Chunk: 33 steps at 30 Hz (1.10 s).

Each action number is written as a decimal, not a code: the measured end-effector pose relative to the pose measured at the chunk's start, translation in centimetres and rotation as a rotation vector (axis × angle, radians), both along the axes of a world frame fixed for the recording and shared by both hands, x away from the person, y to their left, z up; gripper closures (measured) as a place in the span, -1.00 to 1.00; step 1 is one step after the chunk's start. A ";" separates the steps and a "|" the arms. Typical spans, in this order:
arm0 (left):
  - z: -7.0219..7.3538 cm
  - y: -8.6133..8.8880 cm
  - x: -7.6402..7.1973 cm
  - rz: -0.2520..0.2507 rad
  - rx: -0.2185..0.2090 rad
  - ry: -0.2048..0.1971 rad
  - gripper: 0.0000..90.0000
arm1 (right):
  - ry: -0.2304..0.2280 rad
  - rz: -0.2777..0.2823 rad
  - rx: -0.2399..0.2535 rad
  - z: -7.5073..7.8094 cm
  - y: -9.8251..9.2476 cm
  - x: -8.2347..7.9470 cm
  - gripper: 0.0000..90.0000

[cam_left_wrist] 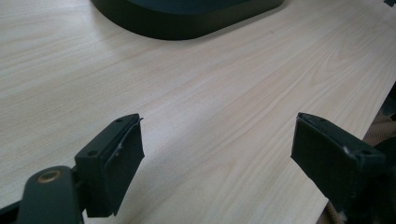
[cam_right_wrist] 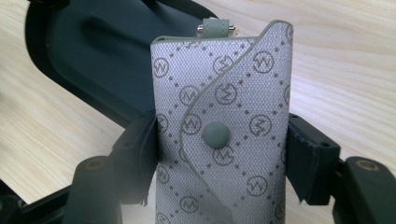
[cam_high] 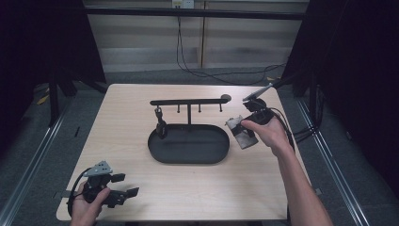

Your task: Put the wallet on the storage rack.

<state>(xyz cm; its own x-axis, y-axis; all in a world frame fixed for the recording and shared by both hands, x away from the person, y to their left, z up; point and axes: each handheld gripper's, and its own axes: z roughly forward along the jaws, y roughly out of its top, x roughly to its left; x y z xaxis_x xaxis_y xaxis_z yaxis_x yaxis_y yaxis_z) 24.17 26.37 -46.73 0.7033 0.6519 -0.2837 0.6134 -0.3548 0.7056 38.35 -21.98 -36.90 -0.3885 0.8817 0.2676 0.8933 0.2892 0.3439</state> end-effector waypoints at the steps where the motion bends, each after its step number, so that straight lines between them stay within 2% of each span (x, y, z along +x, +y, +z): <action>1: 0.0 0.0 0.0 0.002 0.001 -0.001 -0.64 | 0.001 -0.001 0.004 0.0 0.2 0.0 -0.24; 8: 0.0 0.1 -0.1 0.004 0.001 -0.007 -0.64 | -0.013 0.002 0.056 -0.7 1.2 0.0 -0.24; 16: 0.0 0.1 -0.1 0.003 0.001 -0.008 -0.64 | -0.032 -0.013 0.143 -1.5 2.2 0.0 -0.24; 24: 0.0 0.1 -0.1 0.007 0.008 -0.014 -0.64 | -0.052 -0.019 0.174 -2.2 3.2 0.2 -0.24; 33: 0.0 0.1 -0.1 0.004 0.007 -0.015 -0.64 | -0.069 -0.065 0.201 -3.4 3.9 0.4 -0.24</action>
